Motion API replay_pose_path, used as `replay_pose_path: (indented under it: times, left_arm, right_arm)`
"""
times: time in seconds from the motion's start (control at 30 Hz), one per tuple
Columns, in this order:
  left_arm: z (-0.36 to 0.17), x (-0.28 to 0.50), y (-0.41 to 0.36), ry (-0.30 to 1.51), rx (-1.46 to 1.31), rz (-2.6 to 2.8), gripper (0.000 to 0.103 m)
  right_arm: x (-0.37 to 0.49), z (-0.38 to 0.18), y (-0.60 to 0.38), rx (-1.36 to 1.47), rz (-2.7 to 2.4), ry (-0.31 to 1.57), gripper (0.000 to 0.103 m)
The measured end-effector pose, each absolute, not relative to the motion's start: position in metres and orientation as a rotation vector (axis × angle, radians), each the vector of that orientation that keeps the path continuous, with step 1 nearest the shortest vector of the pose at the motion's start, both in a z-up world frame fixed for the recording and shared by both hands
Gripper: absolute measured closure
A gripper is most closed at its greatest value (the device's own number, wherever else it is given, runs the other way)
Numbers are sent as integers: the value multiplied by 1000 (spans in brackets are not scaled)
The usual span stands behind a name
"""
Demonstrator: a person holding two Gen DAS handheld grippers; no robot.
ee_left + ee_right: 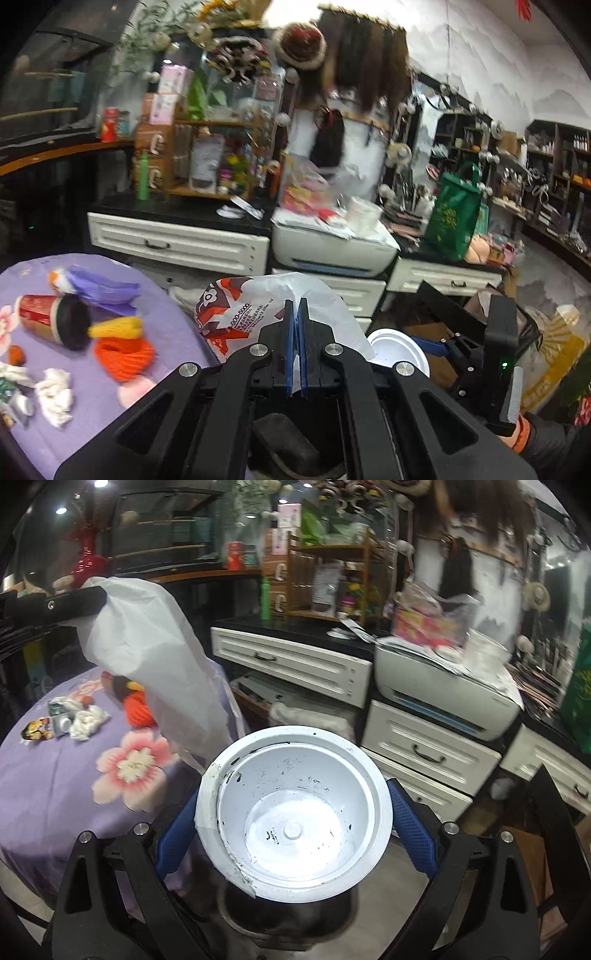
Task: Collect trash
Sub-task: 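Carry both items over the black bin and open the left gripper to drop the bag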
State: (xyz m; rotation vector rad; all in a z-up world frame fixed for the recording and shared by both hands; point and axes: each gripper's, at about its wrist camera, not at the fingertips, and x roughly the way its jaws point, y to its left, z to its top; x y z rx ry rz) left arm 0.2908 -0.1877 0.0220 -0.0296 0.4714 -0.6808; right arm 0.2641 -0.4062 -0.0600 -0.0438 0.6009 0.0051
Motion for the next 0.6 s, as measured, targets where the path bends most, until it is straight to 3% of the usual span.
replay_pose_path:
  times: [0.6]
  left_arm:
    - [-177,335,-287,959,106,-668,100]
  right_arm:
    - [257,-146,-462,19,-108,739,10]
